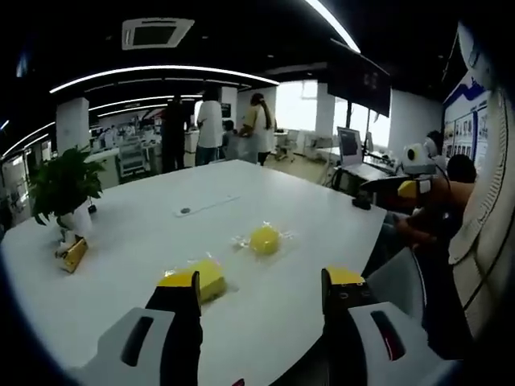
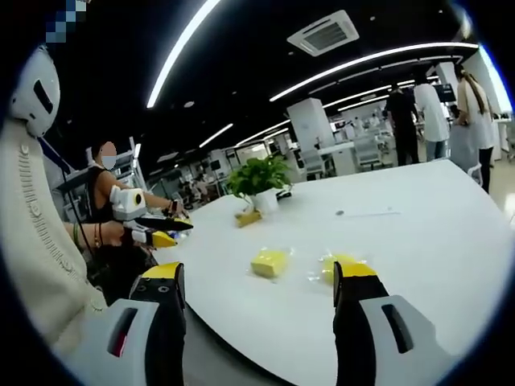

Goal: Compare the silicone blocks by pressing each to a similar depth, holding the contact briefly, and releasing to observe deformation and rebound differences across the visible hardness samples.

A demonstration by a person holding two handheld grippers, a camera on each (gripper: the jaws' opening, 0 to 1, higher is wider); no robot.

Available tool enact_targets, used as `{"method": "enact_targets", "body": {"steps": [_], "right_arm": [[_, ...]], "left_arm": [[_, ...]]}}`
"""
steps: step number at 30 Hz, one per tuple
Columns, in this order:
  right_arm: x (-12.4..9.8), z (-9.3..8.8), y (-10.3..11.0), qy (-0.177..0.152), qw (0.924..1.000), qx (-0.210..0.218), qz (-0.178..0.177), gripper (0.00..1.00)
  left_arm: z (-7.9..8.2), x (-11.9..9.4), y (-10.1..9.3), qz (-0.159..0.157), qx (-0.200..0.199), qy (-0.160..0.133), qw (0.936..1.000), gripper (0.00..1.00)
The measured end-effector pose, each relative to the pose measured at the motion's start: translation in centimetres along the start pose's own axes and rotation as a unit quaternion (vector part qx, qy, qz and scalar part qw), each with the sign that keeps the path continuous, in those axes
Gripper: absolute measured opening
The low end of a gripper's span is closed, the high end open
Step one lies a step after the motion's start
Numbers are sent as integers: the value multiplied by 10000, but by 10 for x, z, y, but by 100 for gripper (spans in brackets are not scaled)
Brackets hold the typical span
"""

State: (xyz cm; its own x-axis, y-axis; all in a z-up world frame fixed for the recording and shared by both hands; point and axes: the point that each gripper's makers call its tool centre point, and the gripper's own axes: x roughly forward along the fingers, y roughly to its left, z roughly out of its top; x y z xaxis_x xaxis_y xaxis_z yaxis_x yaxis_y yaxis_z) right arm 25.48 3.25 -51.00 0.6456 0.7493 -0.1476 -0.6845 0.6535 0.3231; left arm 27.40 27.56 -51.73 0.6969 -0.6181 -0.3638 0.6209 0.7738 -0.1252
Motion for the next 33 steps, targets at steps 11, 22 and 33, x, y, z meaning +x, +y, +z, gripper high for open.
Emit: {"method": "enact_targets", "body": {"steps": [11,22,33], "right_arm": [[-11,2,-6,0,10000,-73,41,70],[-22,13,-12,-220,9997,-18,58,70],[-26,15,-31,-122,9999,-33,76,70]], "left_arm": [[23,15,-20,-429,-1179,-145,9920,49],[42,49,-26,-396,-1982,-353,9787,40],[59,88,-17,-341,-2786,-584,9580,44]]}}
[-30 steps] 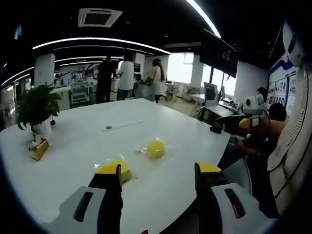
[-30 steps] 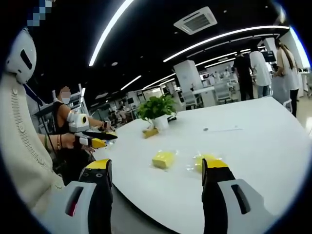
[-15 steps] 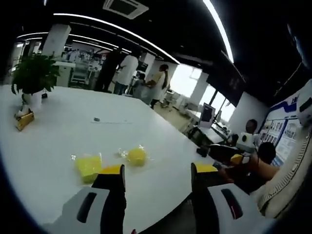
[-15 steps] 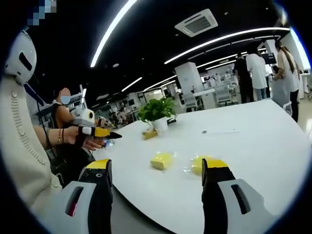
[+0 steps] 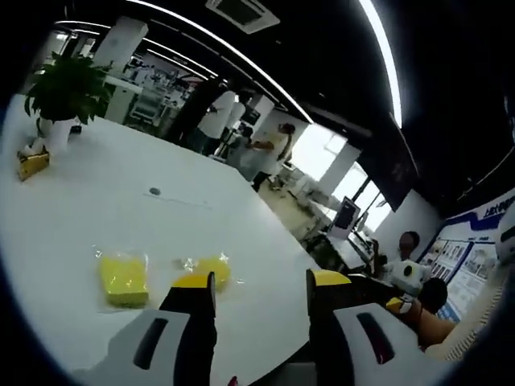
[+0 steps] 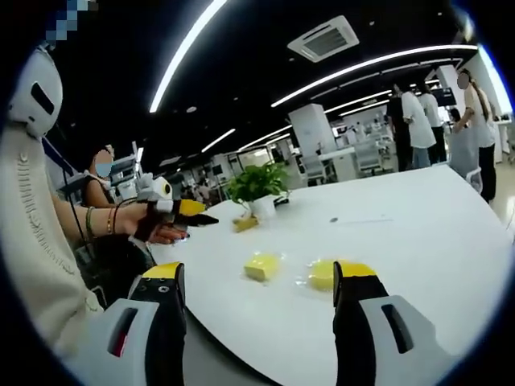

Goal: Compare the silicone blocks by pressing each to a similar depth, holding the contact briefly, and releasing to observe deformation and rebound differences across the visible hardness samples.

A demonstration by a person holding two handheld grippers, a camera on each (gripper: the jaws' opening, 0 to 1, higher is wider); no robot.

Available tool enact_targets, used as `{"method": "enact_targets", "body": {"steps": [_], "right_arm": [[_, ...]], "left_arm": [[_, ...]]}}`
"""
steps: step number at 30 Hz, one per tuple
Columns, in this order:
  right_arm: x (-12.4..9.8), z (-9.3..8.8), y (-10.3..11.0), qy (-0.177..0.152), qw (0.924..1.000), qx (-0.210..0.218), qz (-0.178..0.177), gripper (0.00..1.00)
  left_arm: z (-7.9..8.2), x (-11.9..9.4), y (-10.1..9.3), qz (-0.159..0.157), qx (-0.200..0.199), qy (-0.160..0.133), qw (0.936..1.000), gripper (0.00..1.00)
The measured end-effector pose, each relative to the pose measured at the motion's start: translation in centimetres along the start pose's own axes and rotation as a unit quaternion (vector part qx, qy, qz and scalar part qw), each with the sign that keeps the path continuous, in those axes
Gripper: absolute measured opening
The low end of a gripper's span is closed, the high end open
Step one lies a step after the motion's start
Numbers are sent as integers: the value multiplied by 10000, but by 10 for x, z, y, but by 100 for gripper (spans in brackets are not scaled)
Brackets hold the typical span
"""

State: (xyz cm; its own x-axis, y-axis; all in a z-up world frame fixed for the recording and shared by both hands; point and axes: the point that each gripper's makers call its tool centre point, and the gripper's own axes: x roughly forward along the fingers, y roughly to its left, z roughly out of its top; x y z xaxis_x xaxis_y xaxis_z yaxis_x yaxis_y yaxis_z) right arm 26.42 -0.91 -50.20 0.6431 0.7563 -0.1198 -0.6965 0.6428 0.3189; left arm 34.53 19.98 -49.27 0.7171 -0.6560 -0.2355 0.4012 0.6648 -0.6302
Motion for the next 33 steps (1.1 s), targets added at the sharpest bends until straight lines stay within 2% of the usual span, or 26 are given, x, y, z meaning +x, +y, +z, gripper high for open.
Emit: {"method": "enact_targets", "body": {"steps": [5,10,14,16,19,21,23,25,28,33], "right_arm": [[1,4,-10,24,10000,6,21,70],[4,5,-21,38,10000,41,26,70],[10,5,-30,83,9999,85,60,69],[13,4,-34,108,9999,111,74,69],[18,3,-41,144,9998,144,84,69],[21,2,-46,144,9997,204,85,69],[26,1,-51,142,9992,354,128,69],[30,-2,-56,197,9992,338,119,69],[34,-6,-62,267,9989,377,117,68],[42,-11,-71,315,9985,428,93,68]], "left_arm": [[6,17,7,83,-158,22,9998,44],[6,38,17,197,-319,151,9992,45],[1,57,29,282,-869,215,9956,46],[0,63,34,326,-985,217,9944,46],[-2,79,47,417,-1514,208,9874,48],[-4,88,53,426,-2026,258,9780,49],[-5,99,62,449,-2555,296,9653,51],[-3,106,76,510,-2521,319,9658,51],[-5,118,87,687,-2439,432,9664,51],[-10,139,106,852,-2692,568,9576,52]]}}
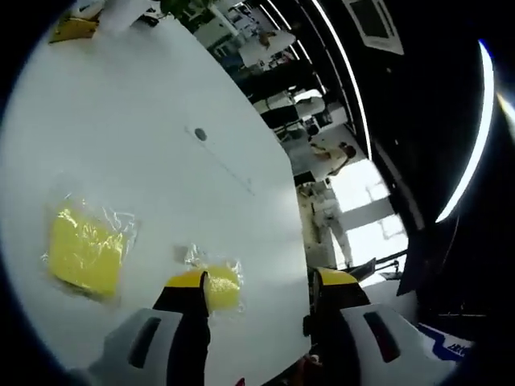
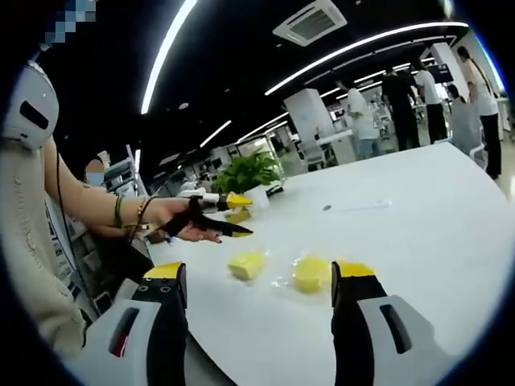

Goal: Compare the silicone blocks by pressing each to a similar depth, holding the contact briefly, and releasing to observe deformation and rebound differences across the visible hardness samples.

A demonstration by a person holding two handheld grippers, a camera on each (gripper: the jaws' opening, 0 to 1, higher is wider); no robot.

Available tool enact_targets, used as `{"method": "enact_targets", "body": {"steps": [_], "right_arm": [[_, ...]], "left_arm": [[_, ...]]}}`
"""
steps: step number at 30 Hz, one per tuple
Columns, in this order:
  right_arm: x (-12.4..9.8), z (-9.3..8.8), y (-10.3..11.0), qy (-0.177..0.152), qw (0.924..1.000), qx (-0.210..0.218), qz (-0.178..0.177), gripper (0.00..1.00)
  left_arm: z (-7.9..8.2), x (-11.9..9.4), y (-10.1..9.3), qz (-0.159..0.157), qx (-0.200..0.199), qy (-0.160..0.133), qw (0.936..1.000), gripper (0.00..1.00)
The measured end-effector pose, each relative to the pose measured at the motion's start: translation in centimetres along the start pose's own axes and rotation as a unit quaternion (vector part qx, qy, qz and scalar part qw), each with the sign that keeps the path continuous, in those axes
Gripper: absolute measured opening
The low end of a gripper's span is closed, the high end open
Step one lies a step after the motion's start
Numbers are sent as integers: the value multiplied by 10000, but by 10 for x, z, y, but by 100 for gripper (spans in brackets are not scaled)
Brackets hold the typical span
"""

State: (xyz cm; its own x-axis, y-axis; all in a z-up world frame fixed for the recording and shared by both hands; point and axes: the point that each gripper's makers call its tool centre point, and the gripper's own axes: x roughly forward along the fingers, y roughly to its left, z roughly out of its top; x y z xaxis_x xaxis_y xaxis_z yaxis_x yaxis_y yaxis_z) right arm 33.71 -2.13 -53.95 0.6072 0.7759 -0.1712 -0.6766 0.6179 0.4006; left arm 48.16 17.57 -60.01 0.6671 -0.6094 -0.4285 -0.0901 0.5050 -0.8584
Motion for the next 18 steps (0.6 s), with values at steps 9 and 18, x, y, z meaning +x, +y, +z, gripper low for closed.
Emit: {"method": "enact_targets", "body": {"steps": [9,18], "right_arm": [[9,-3,-12,2,9999,97,-112,67],[12,-8,-27,28,9992,256,-292,67]], "left_arm": [[0,40,28,362,220,297,9987,44],[-14,70,64,506,-265,553,9968,53]]}}
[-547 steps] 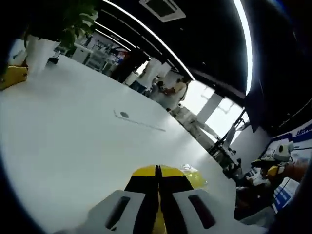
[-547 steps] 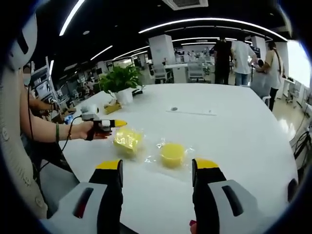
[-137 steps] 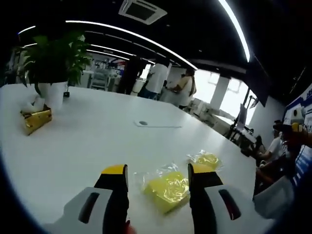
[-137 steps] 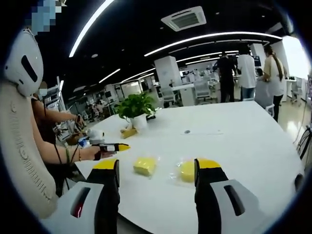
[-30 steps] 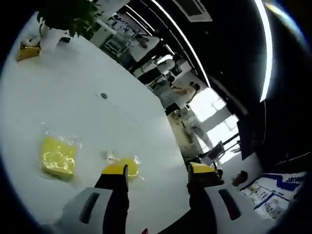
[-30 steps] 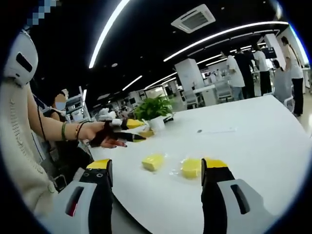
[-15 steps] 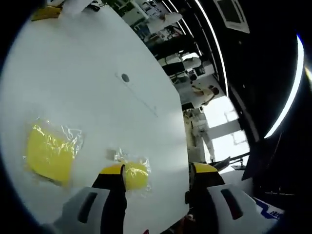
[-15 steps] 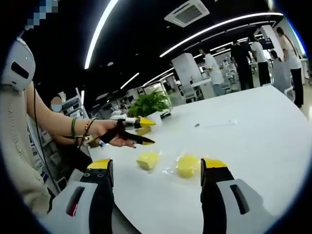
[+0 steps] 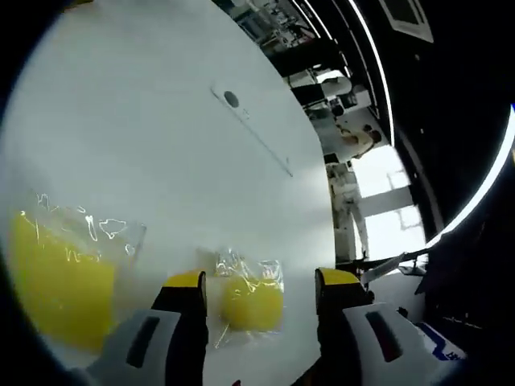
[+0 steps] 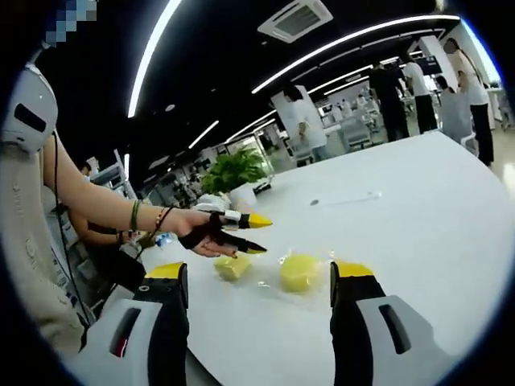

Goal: Compare the silicone blocks by pressing each to a similar depth, holding the contact briefly, and releasing to observe deformation and rebound differences across the visible hardness samples.

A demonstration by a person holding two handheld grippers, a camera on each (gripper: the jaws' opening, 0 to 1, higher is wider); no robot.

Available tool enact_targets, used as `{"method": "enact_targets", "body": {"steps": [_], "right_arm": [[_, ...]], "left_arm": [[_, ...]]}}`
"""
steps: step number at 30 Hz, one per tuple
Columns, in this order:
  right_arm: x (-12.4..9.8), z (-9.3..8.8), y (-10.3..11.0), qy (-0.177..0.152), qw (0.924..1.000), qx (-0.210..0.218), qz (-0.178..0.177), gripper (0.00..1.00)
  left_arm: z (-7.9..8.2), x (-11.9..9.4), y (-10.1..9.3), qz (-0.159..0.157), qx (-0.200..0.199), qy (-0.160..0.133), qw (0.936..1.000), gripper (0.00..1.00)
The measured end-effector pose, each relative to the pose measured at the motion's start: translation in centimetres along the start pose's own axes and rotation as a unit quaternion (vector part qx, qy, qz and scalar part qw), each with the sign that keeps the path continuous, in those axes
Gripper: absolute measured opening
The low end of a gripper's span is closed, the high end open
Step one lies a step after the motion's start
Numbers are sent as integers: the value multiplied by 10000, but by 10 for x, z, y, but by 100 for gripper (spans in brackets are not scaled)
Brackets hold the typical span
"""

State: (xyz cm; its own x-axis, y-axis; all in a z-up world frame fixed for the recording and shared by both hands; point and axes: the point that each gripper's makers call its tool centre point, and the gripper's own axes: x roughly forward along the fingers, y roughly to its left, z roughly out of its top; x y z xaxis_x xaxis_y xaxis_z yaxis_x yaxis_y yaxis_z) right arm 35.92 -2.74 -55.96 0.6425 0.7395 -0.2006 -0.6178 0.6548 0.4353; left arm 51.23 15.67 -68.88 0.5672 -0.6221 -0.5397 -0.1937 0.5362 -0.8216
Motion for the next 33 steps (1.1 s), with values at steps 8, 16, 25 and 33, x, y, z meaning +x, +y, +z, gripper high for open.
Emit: {"method": "enact_targets", "body": {"steps": [8,16,25,33], "right_arm": [[5,-3,-17,53,9998,105,-172,66],[8,0,-25,82,9995,38,-291,61],[12,9,-34,-47,9992,-7,-395,59],[14,2,-37,27,9992,56,-397,57]], "left_arm": [[-16,22,8,-142,-290,145,9994,46],[-14,40,10,-159,-169,246,9994,41],[-9,53,15,-209,-159,215,9994,25],[-9,61,19,-240,-178,204,9993,14]]}}
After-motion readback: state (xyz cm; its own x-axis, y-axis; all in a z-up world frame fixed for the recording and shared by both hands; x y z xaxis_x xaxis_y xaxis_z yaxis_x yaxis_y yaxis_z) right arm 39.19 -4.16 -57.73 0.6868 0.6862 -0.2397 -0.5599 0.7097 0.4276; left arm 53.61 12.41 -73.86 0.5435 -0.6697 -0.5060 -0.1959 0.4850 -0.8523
